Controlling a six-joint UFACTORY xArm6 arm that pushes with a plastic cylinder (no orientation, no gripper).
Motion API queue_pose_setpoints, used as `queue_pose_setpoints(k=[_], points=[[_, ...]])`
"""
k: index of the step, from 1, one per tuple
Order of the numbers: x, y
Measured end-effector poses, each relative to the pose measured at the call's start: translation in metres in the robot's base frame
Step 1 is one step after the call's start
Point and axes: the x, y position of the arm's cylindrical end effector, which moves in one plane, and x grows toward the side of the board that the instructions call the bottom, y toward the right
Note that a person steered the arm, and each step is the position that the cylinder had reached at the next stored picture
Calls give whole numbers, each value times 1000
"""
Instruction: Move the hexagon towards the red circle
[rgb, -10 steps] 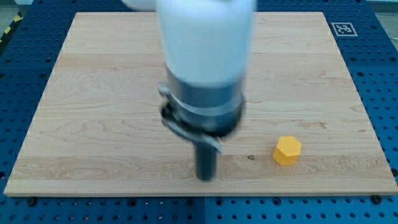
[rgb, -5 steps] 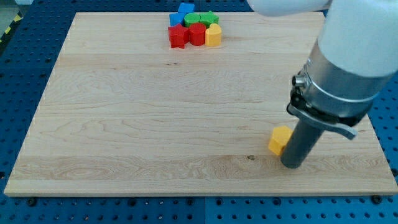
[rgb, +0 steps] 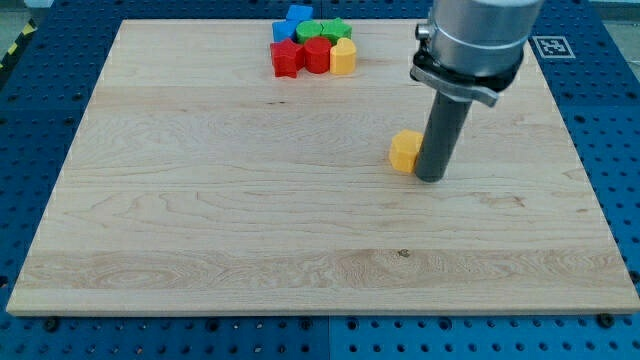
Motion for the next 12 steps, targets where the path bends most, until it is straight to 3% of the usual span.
queue_pose_setpoints(k=[2,4,6,12], points=[[-39,-22],[-52,-74],[-91,-78],[-76,-131]])
